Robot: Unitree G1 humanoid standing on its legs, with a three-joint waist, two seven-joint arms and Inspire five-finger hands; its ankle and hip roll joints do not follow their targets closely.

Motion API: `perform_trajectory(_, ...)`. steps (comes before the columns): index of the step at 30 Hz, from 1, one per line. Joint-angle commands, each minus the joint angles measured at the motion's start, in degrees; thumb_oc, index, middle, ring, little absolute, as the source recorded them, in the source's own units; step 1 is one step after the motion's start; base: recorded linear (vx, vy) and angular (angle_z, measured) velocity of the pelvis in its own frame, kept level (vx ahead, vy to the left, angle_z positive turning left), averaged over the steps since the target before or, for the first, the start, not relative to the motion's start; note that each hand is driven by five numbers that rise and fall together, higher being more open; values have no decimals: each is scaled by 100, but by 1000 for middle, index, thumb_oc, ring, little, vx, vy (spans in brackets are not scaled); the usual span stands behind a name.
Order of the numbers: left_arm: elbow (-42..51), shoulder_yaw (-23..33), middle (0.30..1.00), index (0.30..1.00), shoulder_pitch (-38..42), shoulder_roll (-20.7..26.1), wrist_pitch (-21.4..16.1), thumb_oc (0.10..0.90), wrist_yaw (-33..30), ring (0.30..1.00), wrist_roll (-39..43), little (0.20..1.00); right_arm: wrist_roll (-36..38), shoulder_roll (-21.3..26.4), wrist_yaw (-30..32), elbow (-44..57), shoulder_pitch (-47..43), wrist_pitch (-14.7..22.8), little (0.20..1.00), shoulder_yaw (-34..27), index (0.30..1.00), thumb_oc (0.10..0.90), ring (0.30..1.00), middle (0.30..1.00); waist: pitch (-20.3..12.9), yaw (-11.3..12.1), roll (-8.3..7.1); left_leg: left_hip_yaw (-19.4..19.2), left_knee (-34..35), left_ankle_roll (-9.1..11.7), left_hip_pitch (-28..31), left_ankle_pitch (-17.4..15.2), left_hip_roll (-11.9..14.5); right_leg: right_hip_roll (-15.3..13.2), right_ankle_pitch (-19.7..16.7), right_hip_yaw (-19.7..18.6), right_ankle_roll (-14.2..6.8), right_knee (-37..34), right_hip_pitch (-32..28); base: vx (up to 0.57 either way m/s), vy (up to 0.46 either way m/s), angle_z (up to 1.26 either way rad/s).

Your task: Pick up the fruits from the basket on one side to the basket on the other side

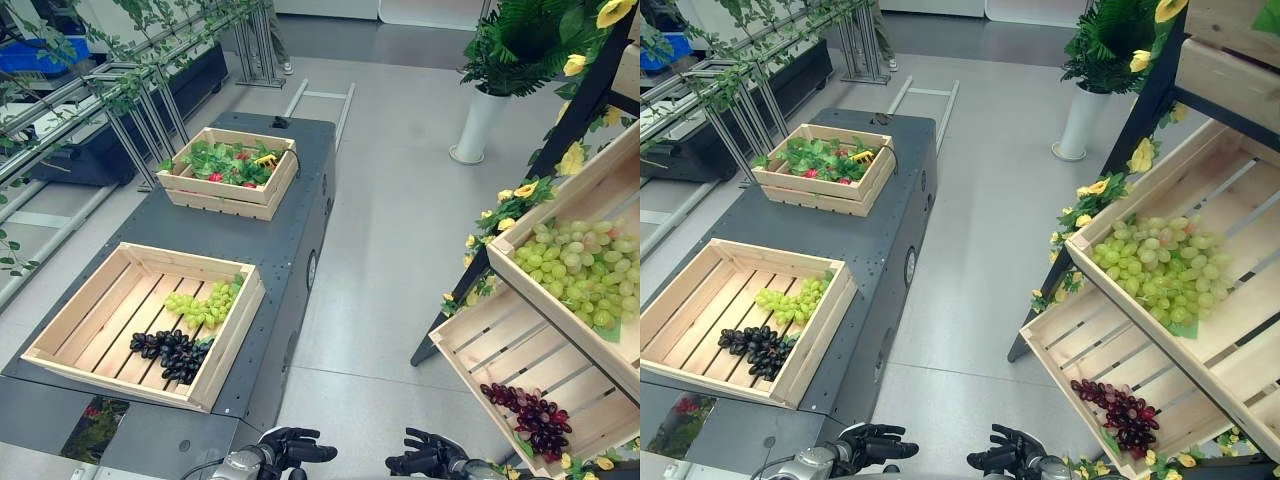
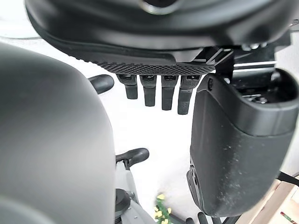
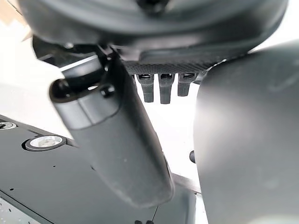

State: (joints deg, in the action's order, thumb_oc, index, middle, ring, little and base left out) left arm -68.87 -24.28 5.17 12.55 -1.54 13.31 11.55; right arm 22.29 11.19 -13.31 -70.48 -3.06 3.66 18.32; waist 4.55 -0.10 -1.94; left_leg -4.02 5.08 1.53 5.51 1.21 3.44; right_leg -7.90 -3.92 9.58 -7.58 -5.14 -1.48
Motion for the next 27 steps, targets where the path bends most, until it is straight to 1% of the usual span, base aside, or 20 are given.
perform_trajectory(1, -205, 70, 900, 900, 395, -162, -157, 800, 180, 900, -21, 900, -145, 125, -23, -66, -294, 196, 900, 75, 900, 800, 900, 900, -68, -67, 167, 54, -54, -210, -271, -24, -240, 482, 265, -116, 365, 205, -115, 0, 0, 0)
perform_trajectory(4, -215, 43, 900, 900, 407, -173, -77, 800, 319, 900, -80, 900, -151, 133, -50, -84, -312, 201, 900, 91, 900, 800, 900, 900, -75, -82, 169, 29, -42, -202, -261, -10, -220, 512, 261, -142, 374, 182, -124, -17, -36, -2)
perform_trajectory(8, -219, 35, 900, 900, 398, -130, -129, 800, 212, 900, -67, 900, -135, 132, -71, -80, -297, 197, 900, 93, 900, 800, 900, 900, -78, -112, 172, 20, -8, -177, -273, 31, -166, 579, 296, -148, 394, 191, -130, -19, -77, -7)
perform_trajectory(9, -223, 34, 900, 900, 415, -124, -148, 800, 93, 900, 80, 900, -143, 121, -75, -103, -305, 199, 900, 99, 900, 800, 900, 900, -73, -117, 163, 1, -8, -162, -289, 52, -149, 611, 300, -151, 407, 179, -120, -26, -86, -9)
perform_trajectory(11, -215, 68, 900, 900, 427, -134, -161, 800, 51, 900, 194, 900, -121, 114, -84, -109, -313, 180, 900, 108, 900, 800, 900, 900, -59, -111, 152, -23, -20, -152, -302, 72, -143, 632, 299, -156, 421, 168, -106, -38, -105, -4)
perform_trajectory(13, -178, 103, 900, 900, 447, -137, -235, 800, 53, 900, 381, 900, -139, 120, -113, -111, -338, 160, 900, 123, 900, 800, 900, 900, 12, -95, 115, -76, -314, -113, -432, 32, -125, 639, 312, -139, 462, 216, -57, -78, -142, 0)
perform_trajectory(15, -111, 113, 900, 900, 499, -144, -359, 800, 64, 900, 478, 900, -167, 153, -98, -66, -374, 109, 900, 153, 900, 800, 900, 900, 138, -62, 49, -123, -857, -66, -763, -21, -126, 620, 283, -120, 518, 284, -6, -121, -148, 18)
perform_trajectory(16, -2, 101, 900, 900, 554, -122, -407, 800, 85, 900, 567, 900, -147, 194, -107, -11, -391, 47, 900, 174, 900, 800, 900, 900, 272, -36, 10, -155, -1257, -13, -1041, 27, -116, 621, 252, -108, 551, 302, -16, -96, -107, 30)
perform_trajectory(17, 21, 100, 900, 900, 562, -115, -391, 800, 102, 900, 576, 900, -147, 198, -105, -3, -389, 41, 900, 175, 900, 800, 900, 900, 290, -34, 7, -147, -1326, -3, -1096, 49, -113, 625, 247, -102, 558, 301, -21, -91, -127, 34)
perform_trajectory(18, 143, 120, 900, 900, 606, -98, -370, 800, 162, 900, 746, 900, -246, 228, -119, 39, -376, 6, 900, 179, 900, 800, 900, 900, 399, 0, -8, -125, -1572, 31, -1322, 173, -120, 648, 240, -75, 591, 294, -77, -39, -105, 34)
perform_trajectory(19, 229, 162, 900, 900, 638, -95, -360, 800, 261, 900, 718, 900, -269, 278, -153, 44, -344, 20, 900, 174, 900, 800, 900, 900, 486, 46, -10, -222, -1727, 58, -1508, 277, -108, 665, 275, 42, 628, 274, -164, -30, -107, 33)
perform_trajectory(20, 243, 163, 900, 900, 648, -88, -362, 800, 309, 900, 620, 900, -276, 294, -158, 42, -330, 29, 900, 161, 900, 800, 900, 900, 507, 61, -12, -285, -1750, 73, -1561, 309, -89, 660, 291, 114, 638, 256, -195, 11, -55, 31)
perform_trajectory(21, 251, 127, 900, 900, 639, -104, -378, 800, 315, 900, 486, 900, -250, 299, -129, 24, -316, 41, 900, 144, 900, 800, 900, 900, 508, 68, 2, -460, -1592, 84, -1574, 335, -26, 655, 322, 240, 643, 255, -213, 75, 10, 54)
perform_trajectory(22, 217, 95, 900, 900, 620, -117, -359, 800, 320, 900, 494, 900, -202, 304, -110, 0, -311, 52, 900, 136, 900, 800, 900, 900, 510, 56, 25, -621, -1355, 150, -1510, 321, 73, 655, 381, 335, 611, 220, -285, 78, 27, 57)
perform_trajectory(23, 207, 95, 900, 900, 615, -123, -355, 800, 331, 900, 487, 900, -189, 303, -107, -8, -309, 55, 900, 135, 900, 800, 900, 900, 512, 51, 32, -677, -1251, 162, -1481, 351, 101, 655, 385, 366, 605, 210, -301, 116, 80, 58)
perform_trajectory(24, 116, 93, 900, 900, 568, -172, -141, 800, 348, 900, 513, 900, -138, 292, -93, -67, -290, 103, 900, 117, 900, 800, 900, 900, 480, -2, 88, -1042, -626, 265, -1361, 633, 314, 663, 397, 568, 575, 169, -341, 106, 102, 32)
perform_trajectory(25, 51, 76, 900, 900, 557, -217, -88, 800, 298, 900, 468, 900, -138, 275, -94, -106, -262, 148, 900, 86, 900, 800, 900, 900, 459, -58, 120, -1289, -395, 354, -1317, 856, 466, 658, 377, 692, 557, 134, -363, 145, 149, 44)
perform_trajectory(26, 7, 60, 900, 900, 557, -258, -71, 800, 311, 900, 437, 900, -131, 249, -77, -132, -230, 189, 900, 69, 900, 800, 900, 900, 429, -121, 139, -1615, -179, 424, -1269, 977, 594, 626, 352, 856, 530, 96, -386, 117, 120, 44)
perform_trajectory(27, -25, 61, 900, 900, 548, -276, -86, 800, 325, 900, 396, 900, -113, 248, -76, -138, -211, 208, 900, 59, 900, 800, 900, 900, 415, -151, 144, -1772, -115, 448, -1223, 1003, 642, 604, 360, 945, 520, 91, -407, 110, 130, 80)
